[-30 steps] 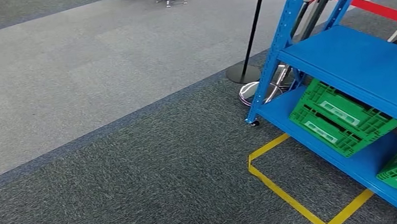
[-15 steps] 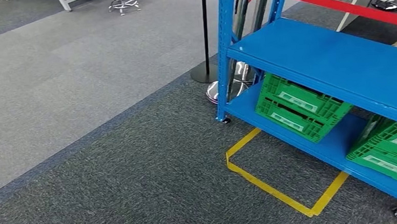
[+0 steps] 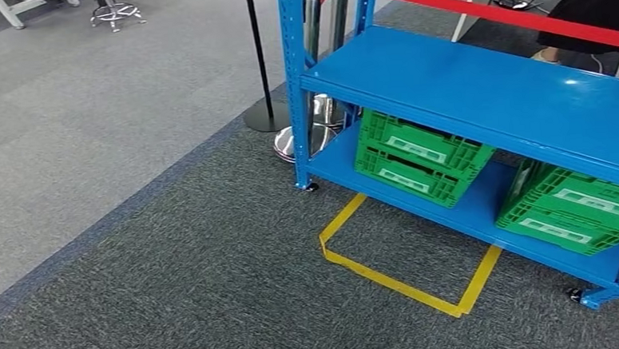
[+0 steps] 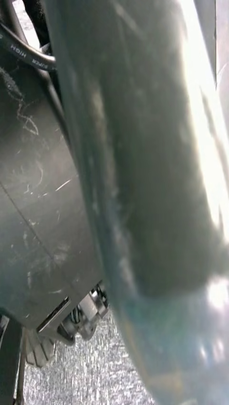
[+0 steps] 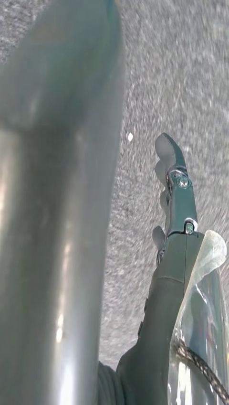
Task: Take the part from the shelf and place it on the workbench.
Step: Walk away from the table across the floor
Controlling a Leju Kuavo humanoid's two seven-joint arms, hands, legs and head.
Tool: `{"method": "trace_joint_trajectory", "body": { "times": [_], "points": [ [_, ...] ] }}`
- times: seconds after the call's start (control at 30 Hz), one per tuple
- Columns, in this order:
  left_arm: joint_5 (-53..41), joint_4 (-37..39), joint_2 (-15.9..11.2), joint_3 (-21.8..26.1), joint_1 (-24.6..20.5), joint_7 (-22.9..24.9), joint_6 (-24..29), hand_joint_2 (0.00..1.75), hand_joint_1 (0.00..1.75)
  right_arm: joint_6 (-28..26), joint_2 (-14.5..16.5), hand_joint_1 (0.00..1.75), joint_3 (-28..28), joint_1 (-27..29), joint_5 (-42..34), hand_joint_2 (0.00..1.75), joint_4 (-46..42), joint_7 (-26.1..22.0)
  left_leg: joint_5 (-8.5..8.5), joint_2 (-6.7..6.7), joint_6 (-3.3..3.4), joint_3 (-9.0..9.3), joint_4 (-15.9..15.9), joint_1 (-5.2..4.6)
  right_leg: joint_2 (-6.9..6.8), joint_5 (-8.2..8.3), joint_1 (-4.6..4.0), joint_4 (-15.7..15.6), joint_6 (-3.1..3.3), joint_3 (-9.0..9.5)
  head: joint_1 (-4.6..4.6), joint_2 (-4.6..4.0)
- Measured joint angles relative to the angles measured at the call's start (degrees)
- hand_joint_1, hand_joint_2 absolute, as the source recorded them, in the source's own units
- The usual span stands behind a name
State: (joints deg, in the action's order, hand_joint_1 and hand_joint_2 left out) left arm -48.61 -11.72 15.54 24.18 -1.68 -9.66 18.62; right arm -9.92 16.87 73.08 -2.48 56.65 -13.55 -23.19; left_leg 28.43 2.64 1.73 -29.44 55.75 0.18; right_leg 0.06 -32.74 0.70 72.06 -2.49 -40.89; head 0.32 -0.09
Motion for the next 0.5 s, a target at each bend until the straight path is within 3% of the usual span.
{"method": "trace_joint_trajectory", "body": {
  "times": [0.03, 0.1, 0.17, 0.23, 0.3, 0.37, 0.43, 0.47, 0.5],
  "points": [
    [0.0, 0.0, 0.0, 0.0, 0.0, 0.0, 0.1, 0.00, 0.00, 0.2, 0.0, 0.00, 0.0, 0.1, 0.1, 0.00, 0.0, 0.3, 0.38, 0.62, -0.21, 0.42, 0.0, 0.09, -0.56, 2.16, 0.16, -3.2, -0.21, 1.59, 0.00, 0.00],
    [-0.1, 0.0, 0.0, 0.1, 0.0, 0.0, 0.3, 0.00, 0.00, 0.8, -0.1, 0.00, 0.0, 0.0, 0.7, 0.00, 0.0, 1.3, 1.37, 1.70, -0.89, 1.27, 0.2, -0.01, -3.47, 5.02, 0.08, -10.8, -0.39, 5.64, 0.18, 0.00],
    [-0.1, 0.0, -0.1, 0.1, 0.1, 0.0, 0.5, 0.00, 0.00, 1.6, -0.3, 0.00, -0.1, -0.2, 1.4, 0.00, 0.0, 2.3, 2.28, 2.71, -1.52, 1.86, 0.3, -0.50, -5.45, 4.87, -0.25, -13.9, 0.43, 7.53, 0.17, 0.00],
    [-0.2, 0.0, -0.1, 0.2, 0.0, 0.1, 0.8, 0.00, 0.00, 2.7, -0.7, 0.00, -0.1, -0.3, 1.8, 0.00, 0.0, 3.0, 3.08, 3.98, -2.01, 2.50, 0.2, -0.67, -4.36, 4.23, -0.35, -13.9, 1.70, 7.79, -0.04, 0.01],
    [-0.4, 0.0, -0.1, 0.3, -0.2, 0.2, 0.9, 0.00, 0.00, 4.1, -0.9, 0.00, -0.2, -0.1, 2.2, 0.00, 0.1, 3.5, 4.37, 2.99, -2.58, 2.78, 1.7, -0.34, -2.86, 3.70, -0.26, -14.0, 2.56, 8.59, -0.34, 0.00],
    [-0.7, 0.0, 0.0, 0.3, -0.2, 0.5, 1.0, 0.00, 0.00, 5.2, -1.2, 0.00, -0.3, -0.2, 2.5, 0.00, 0.1, 3.8, 6.81, -0.11, -2.97, -0.15, 8.3, -0.06, -1.38, 3.05, -0.14, -14.1, 3.30, 9.62, -0.64, -0.01],
    [-1.1, 0.0, 0.0, 0.4, -0.2, 1.0, 1.0, 0.00, 0.00, 5.7, -1.4, 0.00, -0.4, -0.2, 2.9, 0.00, 0.1, 4.2, 8.82, -1.71, -3.02, -5.95, 17.1, -0.02, 0.37, 2.14, -0.19, -14.1, 3.69, 10.65, -0.67, 0.00],
    [-1.3, 0.0, -0.1, 0.4, -0.2, 1.2, 1.1, 0.00, 0.00, 5.9, -1.5, 0.00, -0.4, -0.2, 3.0, 0.00, 0.1, 4.4, 8.33, -1.93, -2.92, -8.22, 19.4, -0.03, 1.34, 1.59, -0.22, -14.1, 3.71, 11.35, -0.68, 0.00],
    [-1.4, 0.0, -0.1, 0.4, -0.2, 1.3, 1.1, 0.00, 0.00, 6.0, -1.6, 0.00, -0.4, -0.1, 3.0, 0.00, 0.1, 4.6, 6.44, -2.05, -2.72, -9.46, 19.4, -0.06, 2.31, 0.99, -0.24, -14.1, 3.66, 12.19, -0.67, 0.00]
  ]
}}
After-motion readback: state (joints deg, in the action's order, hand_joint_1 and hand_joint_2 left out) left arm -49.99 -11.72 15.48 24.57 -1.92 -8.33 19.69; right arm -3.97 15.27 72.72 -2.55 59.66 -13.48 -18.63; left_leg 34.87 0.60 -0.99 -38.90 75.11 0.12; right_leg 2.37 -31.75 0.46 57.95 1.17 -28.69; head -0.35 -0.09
